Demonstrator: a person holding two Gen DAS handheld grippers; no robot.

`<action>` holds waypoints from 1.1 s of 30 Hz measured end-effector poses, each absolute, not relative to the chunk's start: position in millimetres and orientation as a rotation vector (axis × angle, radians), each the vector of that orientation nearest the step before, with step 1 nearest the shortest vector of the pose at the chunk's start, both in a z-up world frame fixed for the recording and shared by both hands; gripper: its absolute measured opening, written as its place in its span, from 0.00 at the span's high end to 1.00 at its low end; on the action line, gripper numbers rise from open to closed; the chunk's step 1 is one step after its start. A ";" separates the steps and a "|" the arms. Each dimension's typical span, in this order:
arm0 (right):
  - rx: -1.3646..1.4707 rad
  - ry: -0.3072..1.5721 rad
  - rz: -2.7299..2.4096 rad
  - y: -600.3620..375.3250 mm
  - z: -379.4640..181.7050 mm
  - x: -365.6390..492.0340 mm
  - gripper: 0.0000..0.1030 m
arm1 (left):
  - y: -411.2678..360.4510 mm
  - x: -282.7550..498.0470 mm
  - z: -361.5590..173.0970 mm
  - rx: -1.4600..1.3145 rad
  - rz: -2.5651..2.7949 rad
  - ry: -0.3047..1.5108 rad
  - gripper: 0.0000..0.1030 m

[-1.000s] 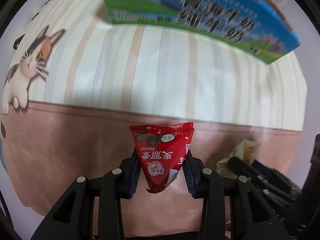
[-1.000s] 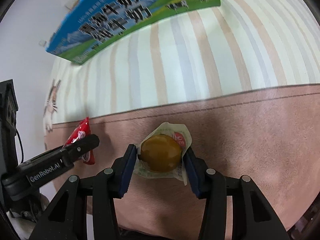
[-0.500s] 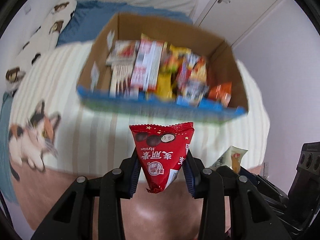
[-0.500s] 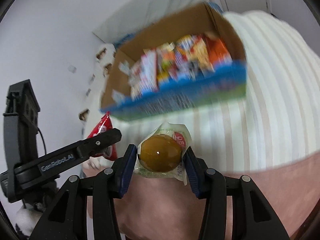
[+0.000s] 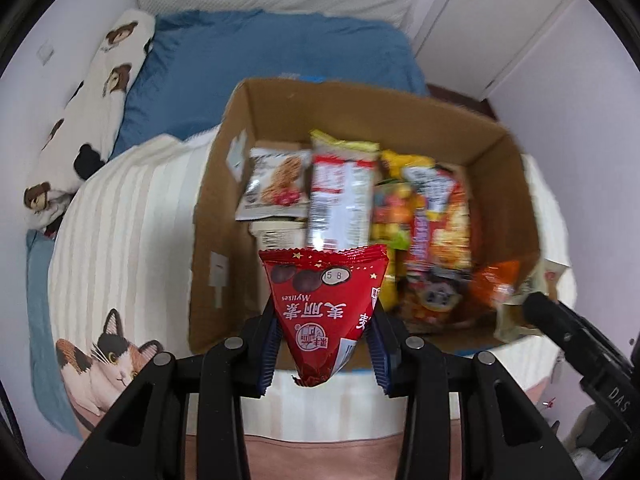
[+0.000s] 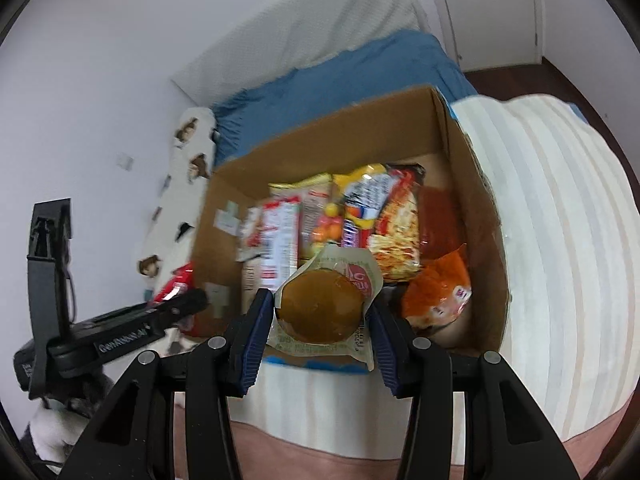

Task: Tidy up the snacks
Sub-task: 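Lower both snacks into the box and open both tools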

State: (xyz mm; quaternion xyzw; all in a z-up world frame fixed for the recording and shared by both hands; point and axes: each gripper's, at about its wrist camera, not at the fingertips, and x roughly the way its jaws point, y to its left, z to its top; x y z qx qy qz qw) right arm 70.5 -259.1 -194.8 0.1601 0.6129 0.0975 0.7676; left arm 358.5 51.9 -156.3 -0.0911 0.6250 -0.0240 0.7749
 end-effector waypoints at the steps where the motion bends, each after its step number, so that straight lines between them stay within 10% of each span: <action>1: 0.341 1.355 0.208 -258.5 -204.8 73.3 0.51 | 54.4 362.6 -164.2 -0.192 -0.046 1.373 0.65; 4: 0.362 1.425 0.173 -263.7 -232.9 79.5 0.48 | 61.8 372.7 -188.5 -0.200 -0.032 1.435 0.63; 8: 0.355 1.511 0.121 -268.1 -254.5 83.3 0.11 | 70.0 376.3 -211.8 -0.247 -0.030 1.508 0.53; 12: 0.303 1.530 0.110 -265.4 -253.2 84.4 0.07 | 69.6 374.3 -214.8 -0.215 -0.004 1.492 0.17; 33: 0.116 1.457 0.045 -261.3 -224.3 73.1 0.03 | 47.1 343.5 -164.9 -0.136 0.010 1.303 0.01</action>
